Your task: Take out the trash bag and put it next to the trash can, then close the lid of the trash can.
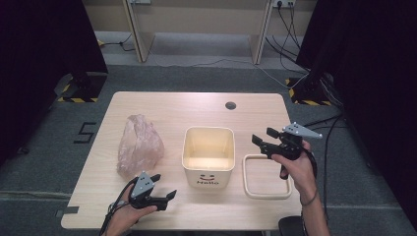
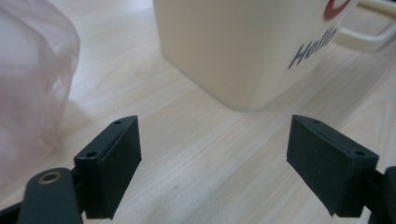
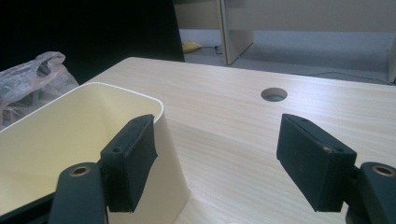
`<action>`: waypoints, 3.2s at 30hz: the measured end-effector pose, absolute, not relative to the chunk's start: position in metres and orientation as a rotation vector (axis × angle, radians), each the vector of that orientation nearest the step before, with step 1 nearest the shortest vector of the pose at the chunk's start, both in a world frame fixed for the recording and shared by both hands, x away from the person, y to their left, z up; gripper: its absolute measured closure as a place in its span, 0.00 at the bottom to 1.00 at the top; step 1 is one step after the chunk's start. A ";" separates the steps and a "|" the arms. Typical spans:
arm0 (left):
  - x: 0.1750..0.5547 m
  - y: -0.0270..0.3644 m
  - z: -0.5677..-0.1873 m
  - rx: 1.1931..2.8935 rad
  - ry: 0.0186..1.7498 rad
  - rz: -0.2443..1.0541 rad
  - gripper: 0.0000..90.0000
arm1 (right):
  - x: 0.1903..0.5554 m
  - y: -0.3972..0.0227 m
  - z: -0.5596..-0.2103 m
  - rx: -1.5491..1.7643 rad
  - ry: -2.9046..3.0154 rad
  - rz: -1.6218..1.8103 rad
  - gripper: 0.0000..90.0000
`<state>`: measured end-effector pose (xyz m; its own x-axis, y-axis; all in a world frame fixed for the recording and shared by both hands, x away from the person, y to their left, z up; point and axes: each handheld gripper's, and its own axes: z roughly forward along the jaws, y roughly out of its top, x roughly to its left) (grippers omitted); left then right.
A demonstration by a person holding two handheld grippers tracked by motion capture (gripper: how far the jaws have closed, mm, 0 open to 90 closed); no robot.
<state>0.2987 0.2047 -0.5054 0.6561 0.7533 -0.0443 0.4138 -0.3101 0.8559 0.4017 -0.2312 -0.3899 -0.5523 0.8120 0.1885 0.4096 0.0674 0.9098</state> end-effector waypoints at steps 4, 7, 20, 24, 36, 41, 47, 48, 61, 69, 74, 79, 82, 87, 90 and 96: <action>0.299 0.205 -0.511 1.994 0.909 0.474 0.19 | 0.402 -0.233 -0.393 1.234 1.977 1.476 0.32; 0.299 0.206 -0.517 2.048 0.898 0.488 0.20 | 0.401 -0.235 -0.401 1.249 1.983 1.452 0.32; 0.305 0.206 -0.524 2.112 0.974 0.418 0.18 | 0.406 -0.248 -0.430 1.339 1.980 1.378 0.32; 0.305 0.206 -0.524 2.115 0.972 0.417 0.17 | 0.410 -0.253 -0.438 1.367 1.970 1.363 0.32; 0.305 0.205 -0.524 2.115 0.971 0.414 0.16 | 0.404 -0.261 -0.445 1.385 1.932 1.355 0.32; 0.306 0.205 -0.524 2.115 0.971 0.414 0.16 | 0.399 -0.269 -0.452 1.412 1.926 1.338 0.32; 0.306 0.205 -0.524 2.115 0.972 0.414 0.16 | 0.396 -0.277 -0.456 1.435 1.916 1.301 0.32; 0.306 0.205 -0.524 2.115 0.972 0.414 0.16 | 0.396 -0.277 -0.456 1.428 1.920 1.295 0.32; 0.306 0.205 -0.524 2.114 0.971 0.414 0.16 | 0.399 -0.292 -0.466 1.455 1.905 1.143 0.39; 0.306 0.205 -0.524 2.115 0.972 0.413 0.16 | 0.402 -0.302 -0.482 1.458 1.956 1.050 0.52; 0.306 0.205 -0.524 2.115 0.971 0.413 0.16 | 0.403 -0.306 -0.491 1.495 1.948 0.992 0.55; 0.306 0.205 -0.524 2.115 0.972 0.413 0.16 | 0.405 -0.309 -0.499 1.501 1.964 0.941 0.59; 0.306 0.205 -0.524 2.115 0.972 0.413 0.16 | 0.405 -0.308 -0.500 1.502 1.977 0.939 0.61; 0.306 0.205 -0.524 2.115 0.971 0.414 0.16 | 0.406 -0.305 -0.504 1.489 2.004 0.912 0.64; 0.305 0.205 -0.524 2.115 0.972 0.414 0.16 | 0.407 -0.304 -0.505 1.492 2.010 0.903 0.64; 0.305 0.205 -0.524 2.114 0.974 0.415 0.16 | 0.408 -0.298 -0.509 1.472 2.035 0.888 0.66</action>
<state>0.3053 0.2055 -0.5238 0.6568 0.7538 -0.0201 0.5078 -0.4224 0.7508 0.4082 -0.2984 -0.5094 -0.3116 0.9502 -0.0036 0.6434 0.2139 0.7350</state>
